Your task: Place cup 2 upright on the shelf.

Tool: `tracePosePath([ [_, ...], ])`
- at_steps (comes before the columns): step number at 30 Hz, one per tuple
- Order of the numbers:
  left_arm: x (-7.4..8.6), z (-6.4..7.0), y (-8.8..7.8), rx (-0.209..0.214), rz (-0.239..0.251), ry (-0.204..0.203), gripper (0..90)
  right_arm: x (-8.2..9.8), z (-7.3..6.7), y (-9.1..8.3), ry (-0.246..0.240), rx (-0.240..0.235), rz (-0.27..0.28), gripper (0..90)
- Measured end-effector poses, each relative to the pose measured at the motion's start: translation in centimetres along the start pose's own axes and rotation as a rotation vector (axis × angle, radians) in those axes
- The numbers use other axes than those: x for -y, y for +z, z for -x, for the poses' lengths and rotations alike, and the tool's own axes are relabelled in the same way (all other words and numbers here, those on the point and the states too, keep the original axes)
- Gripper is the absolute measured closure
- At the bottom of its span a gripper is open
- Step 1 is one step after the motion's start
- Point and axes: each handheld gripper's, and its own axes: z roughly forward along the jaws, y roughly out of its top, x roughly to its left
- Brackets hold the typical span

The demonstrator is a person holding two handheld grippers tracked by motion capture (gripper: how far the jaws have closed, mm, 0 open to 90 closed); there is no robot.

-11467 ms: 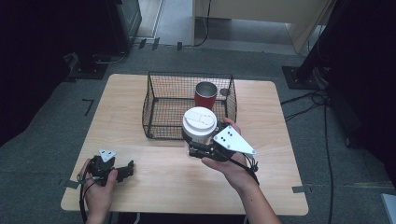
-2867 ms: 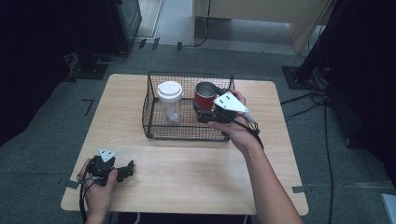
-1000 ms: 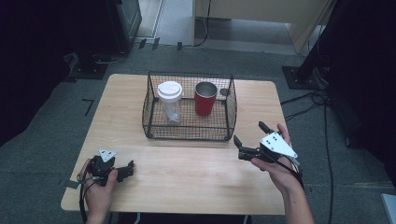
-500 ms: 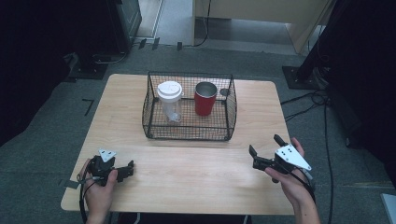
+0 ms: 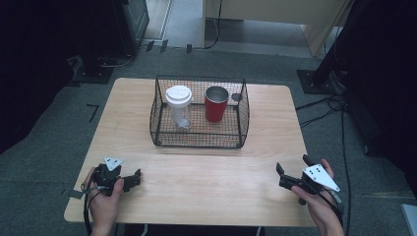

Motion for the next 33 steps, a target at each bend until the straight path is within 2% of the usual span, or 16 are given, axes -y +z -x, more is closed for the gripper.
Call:
tracePosePath([
  [5, 0.0, 0.0, 0.0, 0.000, 0.000, 0.001, 0.2, 1.1, 0.5, -0.2, -0.019, 0.044, -0.052, 0.0],
  [12, 0.0, 0.0, 0.0, 0.000, 0.000, 0.001, 0.2, 2.3, 1.0, 0.6, -0.025, 0.105, -0.223, 0.0],
  [16, 0.0, 0.0, 0.0, -0.001, 0.000, 0.002, 0.2, 2.2, 1.1, 0.8, -0.012, 0.116, -0.244, 0.0],
  [18, 0.0, 0.0, 0.0, -0.001, 0.000, 0.001, 0.2, 2.2, 1.0, 1.0, -0.020, 0.114, -0.286, 1.8],
  [22, 0.0, 0.0, 0.0, -0.001, 0.000, 0.001, 0.2, 2.3, 0.6, 1.6, -0.041, 0.091, -0.391, 13.6],
  [23, 0.0, 0.0, 0.0, 0.000, 0.000, 0.001, 0.2, 2.3, 0.5, 1.8, -0.045, 0.089, -0.418, 13.7],
  [28, 0.0, 0.0, 0.0, 0.000, 0.000, 0.000, 0.2, 2.3, 1.0, 2.1, 0.071, 0.005, -0.461, 13.2],
  [33, 0.0, 0.0, 0.0, 0.000, 0.000, 0.000, 0.2, 2.3, 1.0, 2.2, 0.077, 0.023, -0.467, 9.2],
])
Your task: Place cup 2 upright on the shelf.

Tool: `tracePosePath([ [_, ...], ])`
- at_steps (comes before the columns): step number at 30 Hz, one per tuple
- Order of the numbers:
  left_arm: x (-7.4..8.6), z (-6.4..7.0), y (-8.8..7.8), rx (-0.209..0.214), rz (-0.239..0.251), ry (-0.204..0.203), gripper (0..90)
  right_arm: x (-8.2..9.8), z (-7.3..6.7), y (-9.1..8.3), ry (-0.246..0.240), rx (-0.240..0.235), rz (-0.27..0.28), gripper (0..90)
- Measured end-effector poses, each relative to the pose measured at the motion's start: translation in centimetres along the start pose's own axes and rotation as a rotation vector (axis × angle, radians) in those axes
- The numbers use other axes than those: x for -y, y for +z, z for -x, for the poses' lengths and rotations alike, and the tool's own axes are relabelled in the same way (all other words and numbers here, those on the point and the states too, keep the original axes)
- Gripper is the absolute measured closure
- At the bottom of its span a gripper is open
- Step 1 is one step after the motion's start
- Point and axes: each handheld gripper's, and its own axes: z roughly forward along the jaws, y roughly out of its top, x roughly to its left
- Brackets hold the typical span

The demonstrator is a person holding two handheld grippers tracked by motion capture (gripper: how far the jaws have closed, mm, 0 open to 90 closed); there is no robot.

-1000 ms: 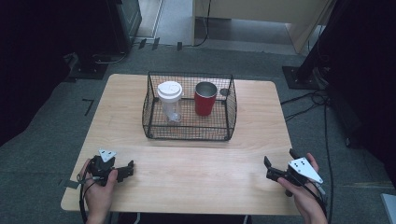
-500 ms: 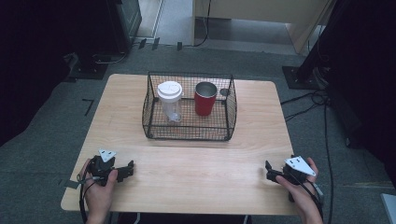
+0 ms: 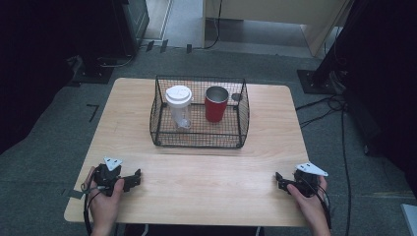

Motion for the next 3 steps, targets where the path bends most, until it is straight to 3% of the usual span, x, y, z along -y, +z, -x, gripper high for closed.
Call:
tracePosePath([
  [3, 0.00, -0.01, 0.01, 0.000, 0.001, 0.000, 0.2, -0.06, 0.04, 0.12, 0.023, 0.020, -0.013, 3.8],
])
